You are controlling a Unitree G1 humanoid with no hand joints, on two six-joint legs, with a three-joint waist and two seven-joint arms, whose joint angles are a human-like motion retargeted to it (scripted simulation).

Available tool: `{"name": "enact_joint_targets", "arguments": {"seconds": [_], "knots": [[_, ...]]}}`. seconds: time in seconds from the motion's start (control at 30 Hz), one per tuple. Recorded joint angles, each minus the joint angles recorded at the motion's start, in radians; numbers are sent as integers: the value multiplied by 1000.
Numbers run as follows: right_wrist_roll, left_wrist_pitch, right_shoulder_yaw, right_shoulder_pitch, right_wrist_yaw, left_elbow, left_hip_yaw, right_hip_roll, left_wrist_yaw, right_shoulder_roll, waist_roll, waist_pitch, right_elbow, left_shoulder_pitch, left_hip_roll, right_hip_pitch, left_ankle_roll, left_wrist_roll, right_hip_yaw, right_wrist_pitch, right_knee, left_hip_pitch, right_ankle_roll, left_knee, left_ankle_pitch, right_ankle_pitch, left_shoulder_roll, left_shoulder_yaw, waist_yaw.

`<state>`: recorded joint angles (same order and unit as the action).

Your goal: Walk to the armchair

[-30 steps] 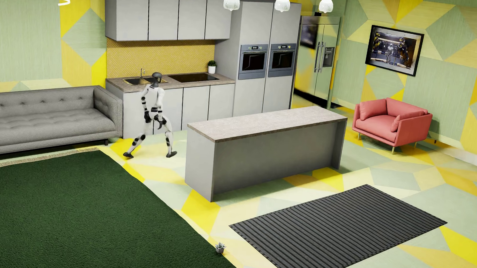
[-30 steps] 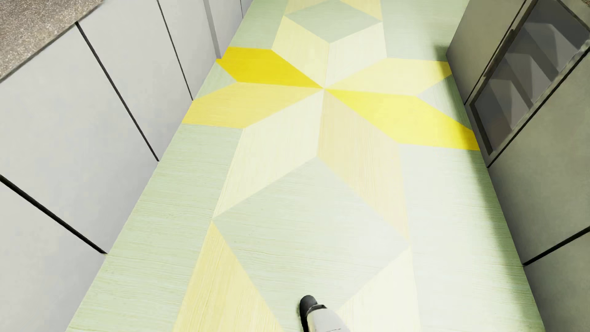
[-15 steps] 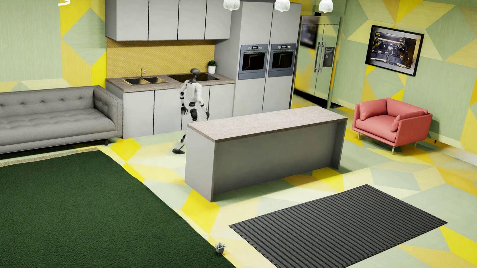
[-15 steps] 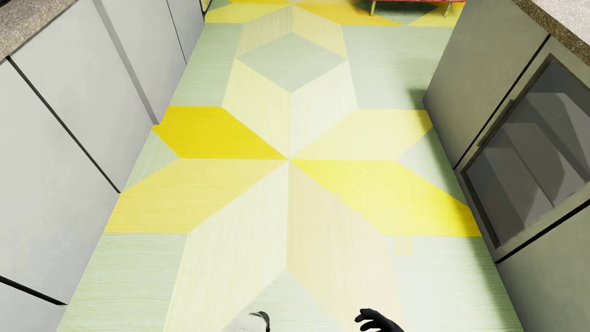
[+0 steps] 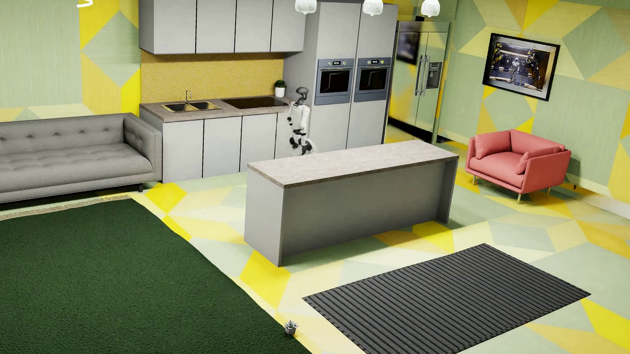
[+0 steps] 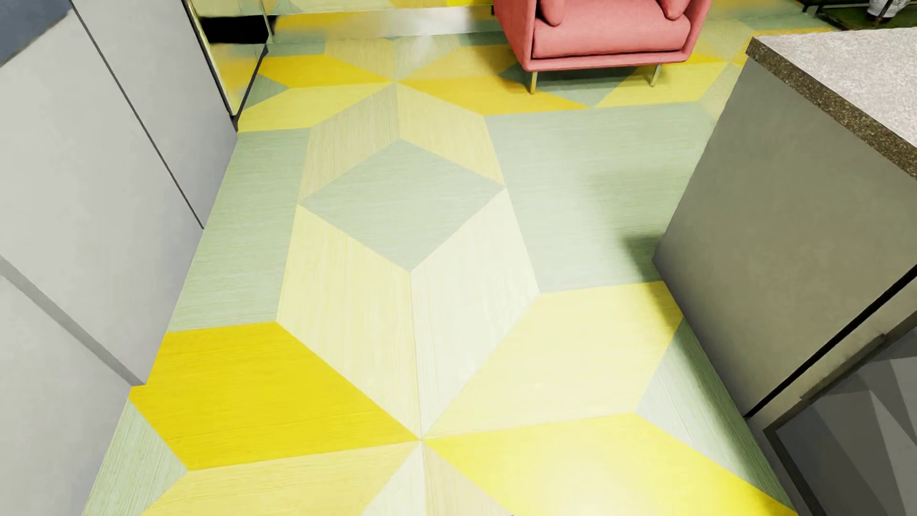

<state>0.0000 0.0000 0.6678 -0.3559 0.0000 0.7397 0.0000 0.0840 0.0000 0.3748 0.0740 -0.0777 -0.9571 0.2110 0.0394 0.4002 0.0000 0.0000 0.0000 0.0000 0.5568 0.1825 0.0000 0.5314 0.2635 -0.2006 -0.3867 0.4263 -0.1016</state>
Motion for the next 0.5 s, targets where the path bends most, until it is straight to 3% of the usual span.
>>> {"name": "enact_joint_targets", "arguments": {"seconds": [0.03, 0.07, 0.1, 0.13, 0.17, 0.2, 0.23, 0.27, 0.3, 0.33, 0.4, 0.47, 0.5], "knots": [[0, 0, 18, -27, 0, -40, 0, -23, 0, 5, -14, 2, 8, -31, -7, 9, 0, 0, 0, 0, -100, 65, 0, -17, 9, 382, -13, -15, -16], [0, 0, 10, -39, 0, -65, 0, -48, 0, -8, -5, 37, -37, -44, 34, 54, 0, 0, 0, 0, -85, 54, 0, 21, 24, 597, -17, -41, -62], [0, 0, 3, -50, 0, -71, 0, -63, 0, -18, -8, 32, -62, -46, 48, 93, 0, 0, 0, 0, -100, 92, 0, 33, 2, 579, -9, -76, -91], [0, 0, -15, -67, 0, -69, 0, -59, 0, -28, 2, 33, -89, -33, 79, 133, 0, 0, 0, 0, -45, 127, 0, 72, -56, 316, 1, -108, -110], [0, 0, 3, -71, 0, -53, 0, -15, 0, -31, 36, 56, -97, -23, 125, 167, 0, 0, 0, 0, -7, 97, 0, 166, -176, 43, 14, -120, -95], [0, 0, 42, -70, 0, -9, 0, 53, 0, -29, 60, 50, -107, 8, 153, 175, 0, 0, 0, 0, 112, 75, 0, 332, -349, -61, 30, -117, -44], [0, 0, 27, -45, 0, 33, 0, 80, 0, -28, 76, 38, -117, 24, 167, 128, 0, 0, 0, 0, 158, -12, 0, 526, -464, -46, 45, -116, -18], [0, 0, 9, -17, 0, 72, 0, 131, 0, -32, 80, 17, -104, 22, 171, 67, 0, 0, 0, 0, 171, -131, 0, 748, -383, -33, 47, -62, 0], [0, 0, -4, 23, 0, 112, 0, 145, 0, -31, 73, -13, -83, 16, 159, -56, 0, 0, 0, 0, 114, -232, 0, 884, -222, 26, 49, -19, 33], [0, 0, -22, 63, 0, 146, 0, 151, 0, -34, 52, -5, -76, 37, 134, -162, 0, 0, 0, 0, 61, -328, 0, 927, -105, 106, 50, 10, 88], [0, 0, -84, 100, 0, 153, 0, 116, 0, -2, 1, -24, 92, 96, 87, -375, 0, 0, 0, 0, -46, -460, 0, 795, -12, 243, 37, 36, 229], [0, 0, -126, 177, 0, 164, 0, 74, 0, 20, -27, -21, 207, 149, 82, -538, 0, 0, 0, 0, -120, -538, 0, 433, -37, 397, 23, 42, 321], [0, 0, -176, 218, 0, 161, 0, 60, 0, 21, -32, -7, 241, 170, 85, -585, 0, 0, 0, 0, -136, -557, 0, 207, 21, 451, 22, 46, 351]]}}
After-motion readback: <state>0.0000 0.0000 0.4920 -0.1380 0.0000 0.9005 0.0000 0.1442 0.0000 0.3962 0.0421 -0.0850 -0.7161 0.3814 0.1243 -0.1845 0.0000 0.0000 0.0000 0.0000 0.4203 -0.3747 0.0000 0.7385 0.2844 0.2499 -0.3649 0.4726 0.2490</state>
